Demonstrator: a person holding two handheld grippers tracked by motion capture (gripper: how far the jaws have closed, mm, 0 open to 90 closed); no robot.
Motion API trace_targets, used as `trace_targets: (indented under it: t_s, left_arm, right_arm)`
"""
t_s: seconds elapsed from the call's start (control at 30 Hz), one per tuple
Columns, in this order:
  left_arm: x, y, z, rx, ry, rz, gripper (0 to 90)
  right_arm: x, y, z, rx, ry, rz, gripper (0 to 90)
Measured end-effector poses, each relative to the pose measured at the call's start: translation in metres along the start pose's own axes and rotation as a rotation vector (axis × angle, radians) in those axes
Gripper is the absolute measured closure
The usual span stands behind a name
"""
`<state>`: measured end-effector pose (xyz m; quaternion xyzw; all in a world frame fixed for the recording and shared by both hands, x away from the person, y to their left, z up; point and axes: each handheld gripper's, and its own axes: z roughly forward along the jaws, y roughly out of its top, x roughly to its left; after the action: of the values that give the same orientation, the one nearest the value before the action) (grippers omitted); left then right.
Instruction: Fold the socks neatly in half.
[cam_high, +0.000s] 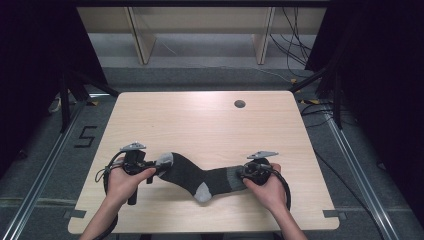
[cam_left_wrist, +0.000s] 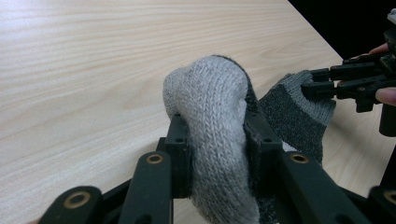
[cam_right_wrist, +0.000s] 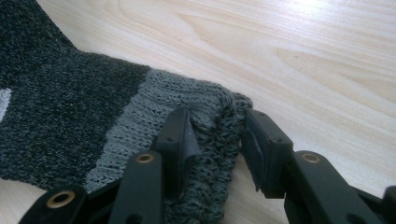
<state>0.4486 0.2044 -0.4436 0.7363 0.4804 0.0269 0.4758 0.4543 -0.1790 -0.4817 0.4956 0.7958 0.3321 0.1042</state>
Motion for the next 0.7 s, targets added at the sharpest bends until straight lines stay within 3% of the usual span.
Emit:
trace_targets:
  t_s: [0.03,0.1,0.2,0.23,0.3,0.33,0.37,0.43,0.47,0.6,0.63,0.7]
  left_arm:
    - [0.0,0.0,0.0,-0.01,-0.003,-0.002,66.9]
    - [-0.001,0.0,-0.001,-0.008,-0.002,-0.001,66.9]
    - [-0.002,0.001,-0.003,-0.029,-0.002,-0.002,67.1]
    - [-0.003,0.001,-0.003,-0.036,0.0,-0.004,67.2]
    - [-0.006,0.002,-0.003,-0.044,-0.003,-0.002,67.3]
    - [-0.007,0.002,-0.003,-0.051,-0.003,-0.002,67.3]
    - [-0.008,0.003,-0.003,-0.048,-0.006,-0.001,67.3]
    - [-0.011,0.004,-0.003,-0.053,-0.011,0.004,67.3]
    - [-0.012,0.005,-0.003,-0.053,-0.012,0.009,67.3]
    - [-0.018,0.006,-0.002,-0.078,-0.026,0.013,67.4]
    - [-0.02,0.007,-0.001,-0.081,-0.031,0.01,67.4]
    - [-0.023,0.007,0.0,-0.086,-0.037,0.01,67.5]
  right_arm:
    - [0.001,0.001,-0.001,0.017,-0.005,0.008,61.8]
    - [0.0,0.002,0.002,-0.004,0.0,-0.014,61.8]
    - [0.003,0.002,0.003,0.007,0.009,0.017,61.8]
    - [0.0,0.003,0.003,0.009,0.013,-0.011,61.8]
    - [0.001,0.004,0.005,0.005,0.026,-0.004,61.8]
    - [0.0,0.005,0.006,0.006,0.023,-0.031,61.8]
    - [0.003,0.005,0.005,0.024,0.012,0.004,61.9]
    - [0.004,0.006,0.005,0.022,0.016,0.007,61.8]
    - [0.003,0.007,0.006,0.014,0.013,-0.014,61.8]
    - [0.004,0.007,0.007,0.017,0.032,0.015,61.8]
    - [0.001,0.007,0.008,0.002,0.023,-0.023,61.8]
    - [0.001,0.007,0.009,0.016,0.033,0.002,61.8]
